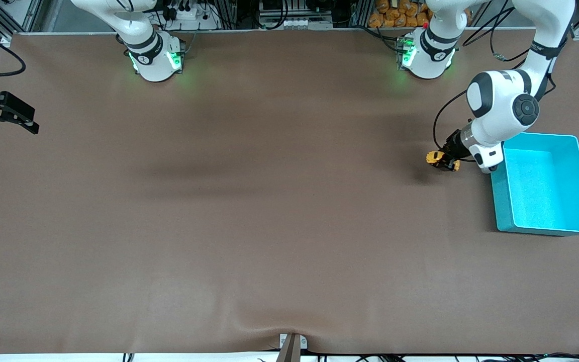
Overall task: Wind and store yellow beetle car
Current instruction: 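Lift the car with the left gripper and lower it into the box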
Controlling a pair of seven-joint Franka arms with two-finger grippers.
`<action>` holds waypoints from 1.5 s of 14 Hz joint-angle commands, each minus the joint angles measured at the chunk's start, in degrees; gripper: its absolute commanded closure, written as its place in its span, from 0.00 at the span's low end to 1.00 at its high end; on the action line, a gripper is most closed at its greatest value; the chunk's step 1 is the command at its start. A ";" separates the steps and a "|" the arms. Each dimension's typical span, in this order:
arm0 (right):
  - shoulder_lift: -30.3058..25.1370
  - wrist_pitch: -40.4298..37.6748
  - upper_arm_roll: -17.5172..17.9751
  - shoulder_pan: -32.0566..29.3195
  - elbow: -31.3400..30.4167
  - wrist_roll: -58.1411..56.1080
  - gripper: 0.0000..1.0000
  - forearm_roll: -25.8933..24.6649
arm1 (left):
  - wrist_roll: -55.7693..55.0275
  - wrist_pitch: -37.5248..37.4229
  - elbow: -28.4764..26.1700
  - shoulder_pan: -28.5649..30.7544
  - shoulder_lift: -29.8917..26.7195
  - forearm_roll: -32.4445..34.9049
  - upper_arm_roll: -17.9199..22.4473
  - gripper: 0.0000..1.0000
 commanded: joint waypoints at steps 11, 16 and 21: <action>-0.24 -0.95 -0.67 0.87 0.63 4.60 0.00 -0.16 | 9.11 -22.73 30.17 5.06 8.55 18.04 0.66 1.00; -0.33 -1.12 -0.67 0.87 0.63 4.51 0.00 -0.16 | 24.99 -22.73 32.37 10.24 10.75 19.72 0.75 1.00; -0.33 -1.47 -0.67 1.05 0.63 4.86 0.00 -0.07 | 40.12 -22.03 33.07 15.87 14.87 28.59 0.66 1.00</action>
